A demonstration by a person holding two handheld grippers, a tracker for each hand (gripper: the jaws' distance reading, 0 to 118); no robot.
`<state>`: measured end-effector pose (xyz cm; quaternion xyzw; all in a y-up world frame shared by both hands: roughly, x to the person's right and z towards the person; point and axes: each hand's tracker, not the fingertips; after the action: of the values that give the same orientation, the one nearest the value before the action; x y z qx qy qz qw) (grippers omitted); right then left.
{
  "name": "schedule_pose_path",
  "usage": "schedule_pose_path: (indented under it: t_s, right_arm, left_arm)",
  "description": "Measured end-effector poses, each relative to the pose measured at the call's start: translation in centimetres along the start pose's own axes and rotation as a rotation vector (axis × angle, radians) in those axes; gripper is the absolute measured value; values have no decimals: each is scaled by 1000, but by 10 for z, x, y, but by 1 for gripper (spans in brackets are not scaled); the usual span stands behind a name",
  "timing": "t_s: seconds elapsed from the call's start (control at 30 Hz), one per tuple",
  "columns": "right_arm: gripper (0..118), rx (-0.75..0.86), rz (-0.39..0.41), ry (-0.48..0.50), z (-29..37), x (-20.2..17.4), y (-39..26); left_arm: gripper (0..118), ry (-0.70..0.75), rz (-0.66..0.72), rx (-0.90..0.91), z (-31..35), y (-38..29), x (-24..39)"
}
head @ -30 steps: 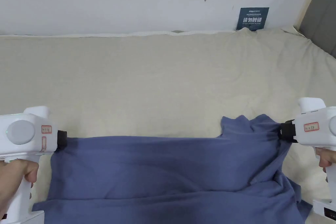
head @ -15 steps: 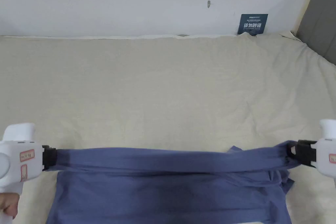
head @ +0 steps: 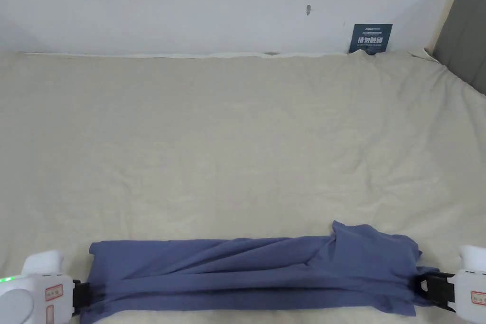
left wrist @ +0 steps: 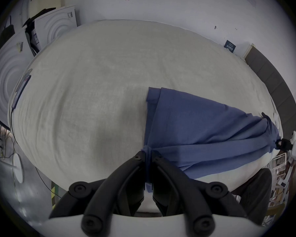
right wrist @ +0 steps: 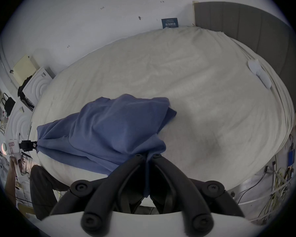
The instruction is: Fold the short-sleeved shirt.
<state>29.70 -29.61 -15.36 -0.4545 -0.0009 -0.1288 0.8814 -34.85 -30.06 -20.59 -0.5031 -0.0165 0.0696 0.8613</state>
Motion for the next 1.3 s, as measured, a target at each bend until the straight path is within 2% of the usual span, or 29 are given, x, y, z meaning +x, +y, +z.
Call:
schedule_pose_path:
  t_s: [0.2,0.37,0.5,0.53,0.67,0.7,0.73,0.77,0.8,0.83,0.97,1.0,1.03,1.07,1.1,1.13,1.17,1.2,1.23,1.3]
  right_arm:
    - [5,-9,29,-14,9,-5,7]
    - [5,18,18,7,26,-4,12]
    - [5,44,-26,32,31,7,17]
    - [5,41,-28,31,41,-7,13]
    - [6,25,-13,15,32,-13,8]
    - [12,6,-15,11,29,-13,7]
    - [37,-40,-22,-35,27,-15,7]
    - [80,-39,-16,-91,27,-15,5]
    - [118,-17,-12,-59,28,-11,2]
    - [115,63,-27,-48,42,-9,2]
    - [114,32,-67,-51,66,-12,1]
    - [112,30,-69,-56,72,-17,1]
    - [102,27,-74,-45,78,-21,1]
    - [71,51,-81,-15,70,-23,-2]
    - [3,77,-87,-5,74,-29,-3]
    - [0,83,-75,-40,74,-38,-3]
    - [0,120,-74,-56,78,-42,-1]
    - [0,92,-62,-40,79,-49,4]
    - [0,89,-36,-1,80,-54,7]
    - [0,83,-19,-2,81,-67,8]
  left_arm:
    - [6,-14,-14,30,14,7,-4]
    - [6,-40,-1,40,34,9,1]
    - [6,-55,12,54,38,11,-1]
    - [6,-55,13,54,37,11,0]
    - [7,-54,-3,34,32,6,3]
    - [13,-65,-7,24,32,5,4]
    - [42,-49,-13,22,33,3,5]
    - [93,-13,-17,24,32,1,3]
    - [117,-20,-30,-3,38,-6,0]
    - [113,6,-8,71,47,0,-8]
    - [114,45,-26,34,52,7,-37]
    - [109,63,-30,48,56,8,-42]
    - [91,42,-23,85,70,4,-28]
    - [37,24,-19,78,76,6,-31]
    - [0,3,6,69,77,9,-34]
    - [0,-11,50,166,76,10,-37]
    - [0,11,56,107,65,14,-46]
    - [0,10,71,112,63,18,-53]
    - [0,-87,80,84,58,20,-55]
    - [0,-155,104,53,58,27,-50]
